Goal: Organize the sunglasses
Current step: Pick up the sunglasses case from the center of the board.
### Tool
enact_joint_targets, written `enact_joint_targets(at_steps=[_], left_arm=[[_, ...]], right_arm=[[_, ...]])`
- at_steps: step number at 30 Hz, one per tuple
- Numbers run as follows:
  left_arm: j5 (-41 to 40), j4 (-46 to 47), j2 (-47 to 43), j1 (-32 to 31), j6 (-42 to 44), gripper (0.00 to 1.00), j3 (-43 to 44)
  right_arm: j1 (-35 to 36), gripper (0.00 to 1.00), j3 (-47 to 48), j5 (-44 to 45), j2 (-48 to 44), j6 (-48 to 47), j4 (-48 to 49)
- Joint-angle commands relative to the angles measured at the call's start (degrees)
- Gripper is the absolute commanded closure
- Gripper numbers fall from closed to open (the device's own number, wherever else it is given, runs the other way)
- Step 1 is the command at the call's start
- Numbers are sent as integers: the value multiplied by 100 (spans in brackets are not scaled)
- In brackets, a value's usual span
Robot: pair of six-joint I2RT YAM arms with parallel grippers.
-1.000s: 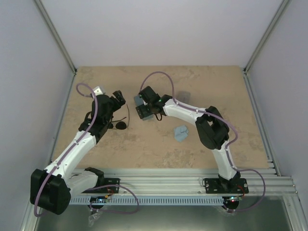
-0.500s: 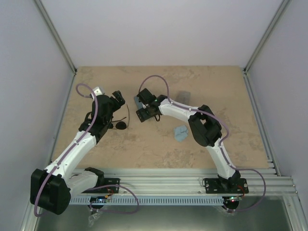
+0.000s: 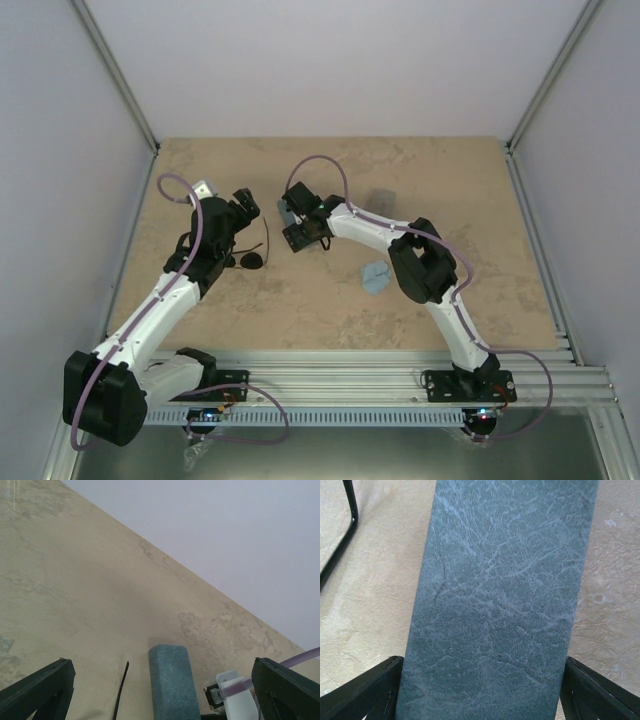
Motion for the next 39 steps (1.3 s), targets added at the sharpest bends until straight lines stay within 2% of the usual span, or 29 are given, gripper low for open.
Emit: enact_joint_targets(at_steps=[1, 6, 8, 9, 12, 15, 20, 26, 29, 32, 39], left_arm=[[24, 49, -77, 21, -28, 1, -71], [59, 50, -77, 21, -34, 1, -70], [69, 54, -70, 15, -49, 1, -74], [85, 66, -64, 19, -44, 1, -74], [147, 81, -51, 19, -44, 1, -65], [188, 51, -74, 17, -24, 1, -43], [236, -61, -193, 19, 12, 1, 50], [705, 49, -358, 22, 293, 0, 49], [1248, 282, -411, 17, 421, 0, -86], [2026, 903, -473, 20, 532, 0, -323], [4040, 2234, -635, 14, 743, 1, -811]], right_arm=[[-7, 16, 102, 95, 223, -161, -195], [-2, 15, 179, 59, 279, -224, -268], [-7, 17, 164, 66, 271, -228, -285], [-7, 20, 149, 75, 252, -212, -286], [-16, 36, -52, 95, 89, -164, -156], [-31, 42, -445, 92, -324, -107, 157], [-75, 44, -1467, -82, -1206, -15, 887], [-219, 48, -2418, -361, -2135, 284, 1560], [-288, 48, -2853, -527, -2644, 374, 1867], [-357, 48, -3145, -636, -3108, 414, 1986], [-524, 48, -3627, -1689, -3935, 320, 2046]])
